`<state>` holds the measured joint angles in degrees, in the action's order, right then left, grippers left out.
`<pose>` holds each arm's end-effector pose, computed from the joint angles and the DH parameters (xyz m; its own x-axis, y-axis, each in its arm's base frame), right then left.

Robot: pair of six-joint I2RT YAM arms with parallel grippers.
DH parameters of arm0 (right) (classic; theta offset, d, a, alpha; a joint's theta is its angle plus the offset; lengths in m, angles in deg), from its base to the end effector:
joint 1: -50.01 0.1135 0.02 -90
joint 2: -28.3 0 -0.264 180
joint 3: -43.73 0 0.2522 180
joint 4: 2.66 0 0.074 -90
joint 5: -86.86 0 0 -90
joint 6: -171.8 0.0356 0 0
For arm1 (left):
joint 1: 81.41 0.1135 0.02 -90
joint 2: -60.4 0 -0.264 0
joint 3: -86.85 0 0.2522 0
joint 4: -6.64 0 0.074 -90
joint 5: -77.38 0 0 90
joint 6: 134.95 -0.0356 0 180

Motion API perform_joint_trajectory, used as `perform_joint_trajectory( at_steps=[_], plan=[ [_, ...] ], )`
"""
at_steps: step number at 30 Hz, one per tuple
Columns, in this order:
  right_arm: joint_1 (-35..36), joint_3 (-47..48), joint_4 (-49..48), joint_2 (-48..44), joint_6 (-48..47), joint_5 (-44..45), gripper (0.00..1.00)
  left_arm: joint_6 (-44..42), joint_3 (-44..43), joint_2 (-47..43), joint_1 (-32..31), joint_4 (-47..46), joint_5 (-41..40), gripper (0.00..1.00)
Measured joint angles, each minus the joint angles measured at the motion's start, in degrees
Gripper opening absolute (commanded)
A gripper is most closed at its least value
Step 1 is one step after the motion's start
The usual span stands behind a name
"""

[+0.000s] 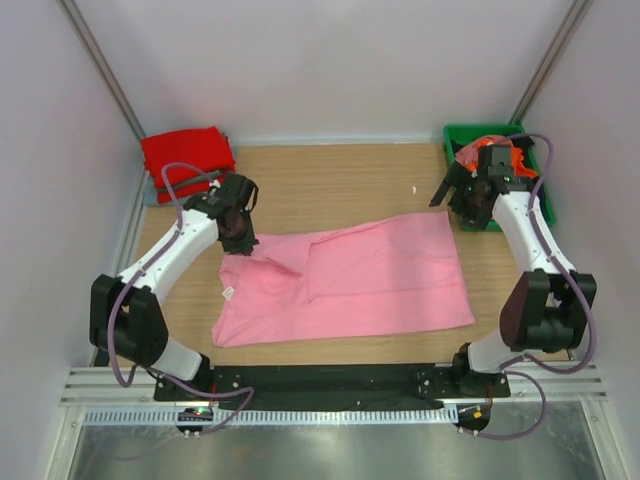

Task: Fold and stack the t-shirts
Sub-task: Fold the tshirt

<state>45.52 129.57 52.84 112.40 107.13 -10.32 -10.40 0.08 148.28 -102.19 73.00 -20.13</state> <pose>0.3090 -0.0198 0.2956 -0.7251 0.4827 -0.4912 0.3476 0.8722 0.3440 0.2861 -0.1036 0.2715 -0.8842 -0.2659 -0.3841 -0.2386 0.9639 -0.1179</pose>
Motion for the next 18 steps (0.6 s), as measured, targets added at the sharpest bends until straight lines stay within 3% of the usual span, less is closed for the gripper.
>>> perform_joint_trajectory(
  at_steps=[10, 18],
  plan=[
    [5.3, 18.4, 1.4, 21.9, -0.2, 9.8, 0.88, -0.2, 14.0, -14.6, 0.0, -1.4, 1.4, 0.00],
    [8.0, 28.5, 4.1, 37.3, -0.2, 15.0, 0.79, -1.0, 20.9, -15.5, 0.0, -3.2, 2.6, 0.00]
  ],
)
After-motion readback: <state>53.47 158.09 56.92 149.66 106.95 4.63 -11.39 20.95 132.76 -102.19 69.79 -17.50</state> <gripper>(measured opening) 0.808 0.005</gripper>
